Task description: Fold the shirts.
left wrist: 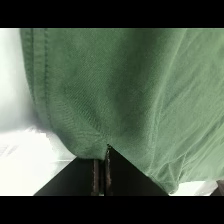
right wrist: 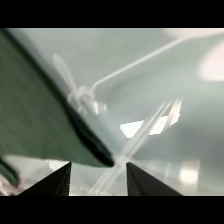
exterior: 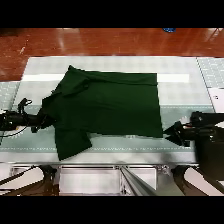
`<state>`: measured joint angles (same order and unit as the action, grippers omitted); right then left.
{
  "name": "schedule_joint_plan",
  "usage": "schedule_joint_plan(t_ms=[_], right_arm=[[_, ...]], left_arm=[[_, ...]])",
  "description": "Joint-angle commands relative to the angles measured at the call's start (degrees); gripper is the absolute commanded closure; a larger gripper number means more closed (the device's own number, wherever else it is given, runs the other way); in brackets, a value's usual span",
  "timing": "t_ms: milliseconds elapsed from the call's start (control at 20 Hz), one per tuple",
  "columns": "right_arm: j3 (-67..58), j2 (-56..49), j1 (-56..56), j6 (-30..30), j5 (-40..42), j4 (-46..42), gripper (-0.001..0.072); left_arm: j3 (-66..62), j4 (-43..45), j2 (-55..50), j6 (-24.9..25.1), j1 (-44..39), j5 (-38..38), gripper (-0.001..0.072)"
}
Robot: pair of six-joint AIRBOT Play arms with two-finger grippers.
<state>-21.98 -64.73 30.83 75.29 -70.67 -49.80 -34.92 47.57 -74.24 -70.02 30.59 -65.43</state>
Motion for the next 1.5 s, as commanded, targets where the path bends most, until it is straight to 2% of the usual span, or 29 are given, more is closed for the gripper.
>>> schedule_joint_plan(t_ms=[0,100,150,250,400,550,700,800,950,1100,1150,1300,1450], right_arm=[[-0.33,-4.57,-7.04,-1.31,5.84,3.15,0.0305],[-3.48,-7.65,-9.94,-1.64,5.75,5.57,0.0317],[-5.77,-8.72,-11.5,-2.05,6.01,7.39,0.0402],[-11.78,-9.27,-14.27,-2.86,6.19,9.9,0.0695],[-26.71,-9.27,-16.41,-2.32,0.55,10.27,0.0691],[-46.16,-9.25,-16.41,1.03,-6.08,10.25,0.0691],[-66.18,-8.81,-16.41,3.69,-9.11,10.25,0.0691],[-77.88,-7.1,-16.33,4.72,-9.31,9.86,0.0691],[-90.25,-2.71,-15.28,6.6,-9.31,3.76,0.0691],[-94.07,4.83,-14.73,6.62,-10.75,-2.56,0.0691],[-94.07,7.69,-14.75,7.04,-11.58,-4.96,0.0691],[-94.07,14.73,-15.08,10.1,-13.29,-11.58,0.0691],[-93.85,19.43,-17.73,12.31,-18.38,-17.09,0.0691]], left_arm=[[-0.07,-0.02,0.0,0.15,-0.04,-0.24,0.0681],[-0.07,-0.02,0.0,0.2,-0.04,-0.46,0.0681],[-0.07,-0.04,0.0,0.42,-0.04,-0.72,0.0681],[-0.44,-0.04,0.02,0.61,-0.09,-1.51,0.0681],[-7.32,-0.83,0.22,0.59,-0.02,-7.67,0.0681],[-20.63,-10.43,3.52,0.61,-0.04,-13.99,0.0681],[-35.54,-19.34,9.18,0.55,-0.02,-13.53,0.0682],[-45.86,-19.39,12.96,-0.17,0.0,-12.81,0.0681],[-59.34,-14.08,18.16,-4.28,0.22,-10.62,0.0681],[-67.06,-8.41,24.74,-5.73,0.24,-10.69,0.0682],[-68.17,-4.44,27.82,-5.77,0.22,-10.71,0.0682],[-68.41,13.66,37.0,-10.95,-1.53,-10.69,0.0681],[-68.39,27.96,44.7,-14.51,-10.88,-11.8,0.0682]])
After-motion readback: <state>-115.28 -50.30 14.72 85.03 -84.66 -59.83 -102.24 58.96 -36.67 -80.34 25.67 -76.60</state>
